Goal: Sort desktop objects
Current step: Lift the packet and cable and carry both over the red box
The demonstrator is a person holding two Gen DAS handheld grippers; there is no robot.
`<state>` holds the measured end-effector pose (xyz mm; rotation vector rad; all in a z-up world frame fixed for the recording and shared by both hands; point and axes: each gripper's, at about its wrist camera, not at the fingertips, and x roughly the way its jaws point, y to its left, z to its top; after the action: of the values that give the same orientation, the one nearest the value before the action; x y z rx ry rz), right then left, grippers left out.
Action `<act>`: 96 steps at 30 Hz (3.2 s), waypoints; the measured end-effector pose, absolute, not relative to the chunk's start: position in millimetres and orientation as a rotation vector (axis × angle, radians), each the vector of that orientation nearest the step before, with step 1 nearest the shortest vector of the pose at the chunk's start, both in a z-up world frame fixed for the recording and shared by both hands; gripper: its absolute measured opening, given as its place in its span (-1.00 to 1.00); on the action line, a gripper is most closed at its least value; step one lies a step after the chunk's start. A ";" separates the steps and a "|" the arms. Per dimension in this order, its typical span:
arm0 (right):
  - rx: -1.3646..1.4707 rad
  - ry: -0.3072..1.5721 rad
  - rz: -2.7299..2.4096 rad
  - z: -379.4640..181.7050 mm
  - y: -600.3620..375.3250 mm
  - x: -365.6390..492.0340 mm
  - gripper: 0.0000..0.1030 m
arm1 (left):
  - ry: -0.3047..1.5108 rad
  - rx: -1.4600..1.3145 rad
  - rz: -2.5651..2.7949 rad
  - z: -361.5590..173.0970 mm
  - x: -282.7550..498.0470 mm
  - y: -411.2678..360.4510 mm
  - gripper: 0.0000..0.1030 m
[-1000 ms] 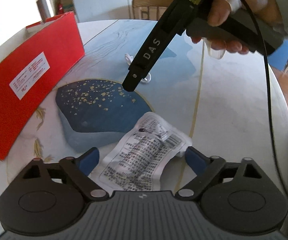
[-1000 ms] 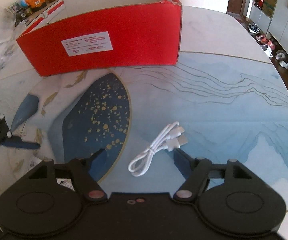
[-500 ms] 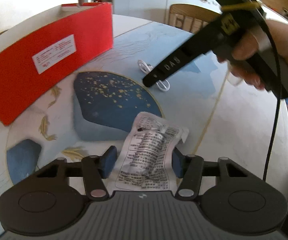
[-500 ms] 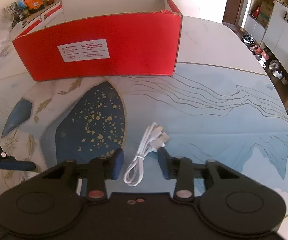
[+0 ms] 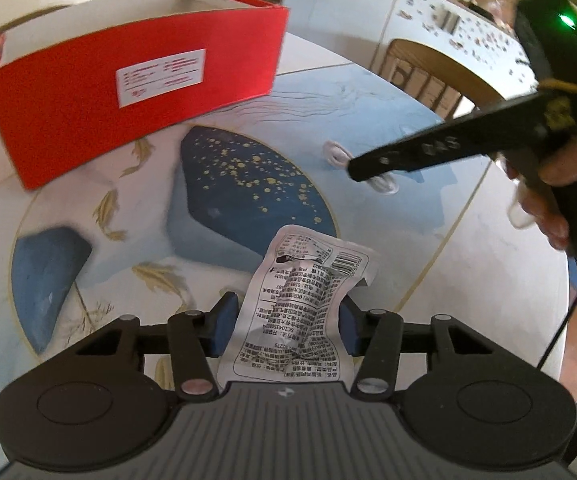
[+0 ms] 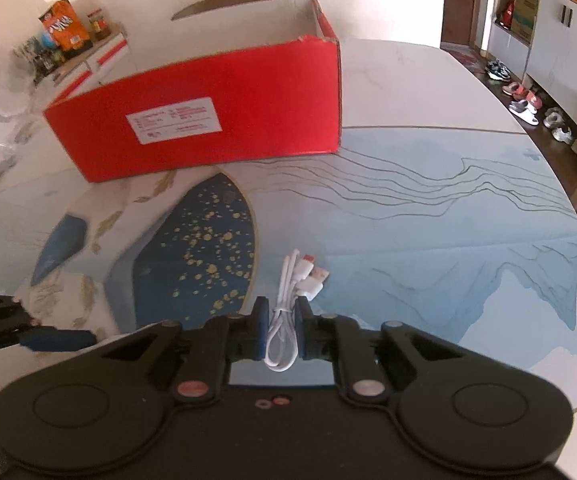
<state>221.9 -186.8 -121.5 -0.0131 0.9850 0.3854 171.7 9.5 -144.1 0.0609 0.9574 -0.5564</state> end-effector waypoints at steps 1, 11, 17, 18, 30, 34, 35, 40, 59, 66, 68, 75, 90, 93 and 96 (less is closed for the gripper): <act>-0.009 0.984 0.391 -119.7 -187.8 219.7 -0.76 | 0.961 0.048 -0.551 -144.1 170.8 10.1 -0.02; -0.036 1.026 0.439 -118.2 -188.6 201.0 -0.80 | 0.974 -0.045 -0.499 -141.7 163.3 18.2 -0.02; -0.055 1.073 0.403 -131.4 -188.1 198.8 -0.54 | 0.976 -0.046 -0.492 -141.9 160.6 18.7 -0.02; -0.054 1.062 0.397 -132.0 -188.3 198.7 -0.47 | 0.974 -0.045 -0.490 -141.2 160.6 18.5 -0.02; -0.116 1.002 0.386 -137.7 -178.4 200.1 -0.63 | 0.953 -0.061 -0.460 -132.6 162.6 20.6 -0.02; -0.084 0.999 0.390 -136.8 -183.3 198.2 -0.69 | 0.942 -0.072 -0.450 -127.8 163.6 21.9 -0.02; -0.081 0.994 0.391 -135.6 -184.5 197.4 -0.69 | 0.938 -0.076 -0.446 -126.1 164.0 22.4 -0.02; -0.060 0.969 0.419 -119.3 -187.1 194.2 -0.69 | 0.909 -0.089 -0.411 -112.5 166.9 25.2 -0.02; 0.022 0.800 0.514 -31.9 -180.4 216.7 -0.83 | 0.753 -0.154 -0.339 -41.6 193.5 40.5 -0.02; 0.041 0.752 0.536 -8.8 -172.0 244.3 -0.83 | 0.701 -0.126 -0.315 -19.6 217.6 42.2 -0.02; 0.031 0.732 0.540 -3.2 -168.0 252.3 -0.83 | 0.684 -0.117 -0.305 -13.4 227.4 43.5 -0.02; 0.011 0.673 0.533 11.6 -154.0 290.3 -0.83 | 0.661 -0.100 -0.247 -1.5 274.1 50.3 -0.02; -0.052 0.718 0.442 -31.2 -127.5 361.8 -0.83 | 0.814 -0.042 -0.185 -35.2 383.2 59.2 -0.02; -0.071 0.735 0.431 -42.2 -122.7 368.7 -0.83 | 0.856 -0.034 -0.173 -49.2 393.6 59.2 -0.02; -0.095 0.746 0.427 -52.1 -116.3 373.6 -0.83 | 0.885 -0.005 -0.161 -60.0 402.1 56.7 -0.02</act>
<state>373.6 -116.3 -52.1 -0.0951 0.7464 0.4268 402.1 56.7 -60.0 -0.0045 0.8846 -0.1610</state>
